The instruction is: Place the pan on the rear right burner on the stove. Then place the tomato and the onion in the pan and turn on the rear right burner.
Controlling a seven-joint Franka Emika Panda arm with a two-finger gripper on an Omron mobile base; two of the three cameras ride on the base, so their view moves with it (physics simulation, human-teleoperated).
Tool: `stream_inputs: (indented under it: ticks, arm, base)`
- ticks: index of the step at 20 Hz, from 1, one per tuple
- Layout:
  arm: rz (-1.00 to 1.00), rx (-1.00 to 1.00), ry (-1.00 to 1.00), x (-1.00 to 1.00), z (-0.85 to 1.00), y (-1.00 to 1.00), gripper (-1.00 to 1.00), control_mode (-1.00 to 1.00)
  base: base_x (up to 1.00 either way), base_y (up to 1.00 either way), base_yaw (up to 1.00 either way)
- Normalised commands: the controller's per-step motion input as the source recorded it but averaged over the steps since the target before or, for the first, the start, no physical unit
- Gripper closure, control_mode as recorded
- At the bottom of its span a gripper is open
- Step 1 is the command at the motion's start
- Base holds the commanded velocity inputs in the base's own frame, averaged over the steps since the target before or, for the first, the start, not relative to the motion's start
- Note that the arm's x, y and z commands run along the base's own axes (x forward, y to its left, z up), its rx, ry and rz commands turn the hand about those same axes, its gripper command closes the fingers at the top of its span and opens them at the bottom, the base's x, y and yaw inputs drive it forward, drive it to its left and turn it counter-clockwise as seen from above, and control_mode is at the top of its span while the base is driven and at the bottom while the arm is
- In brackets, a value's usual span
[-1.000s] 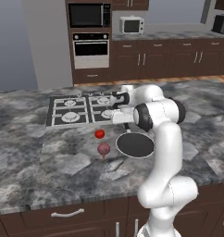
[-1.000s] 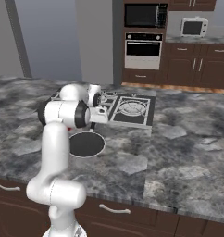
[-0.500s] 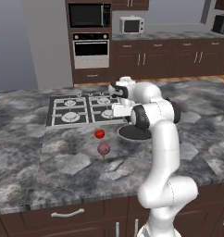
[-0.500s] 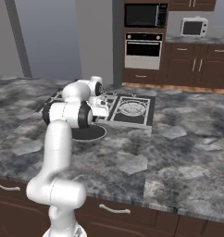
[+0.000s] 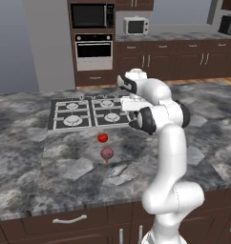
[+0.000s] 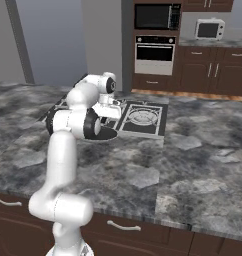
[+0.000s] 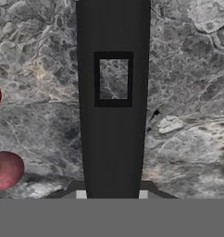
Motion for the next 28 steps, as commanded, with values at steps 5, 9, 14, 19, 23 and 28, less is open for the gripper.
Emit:
stream_inputs:
  ticks: [5,9,14,19,23,28]
  arm:
    - [0.01,0.07,-0.14,-0.57,0.43,-0.02,1.0,-1.0]
    - [0.0,0.05,-0.17,-0.59,0.39,0.0,1.0,-1.0]
    - [0.0,0.02,-0.34,-0.17,0.07,0.0,1.0,-1.0]
    - [0.0,0.0,-0.26,0.1,0.0,0.05,1.0,-1.0]
    - [0.01,0.0,-0.07,-0.06,0.14,-0.02,1.0,-1.0]
    - [0.05,0.0,-0.02,-0.3,0.42,-0.23,1.0,-1.0]
  base:
    - [0.0,0.0,0.0]
    - [0.0,0.0,0.0]
    - [0.0,0.0,0.0]
    - [0.0,0.0,0.0]
    - [0.0,0.0,0.0]
    - [0.0,0.0,0.0]
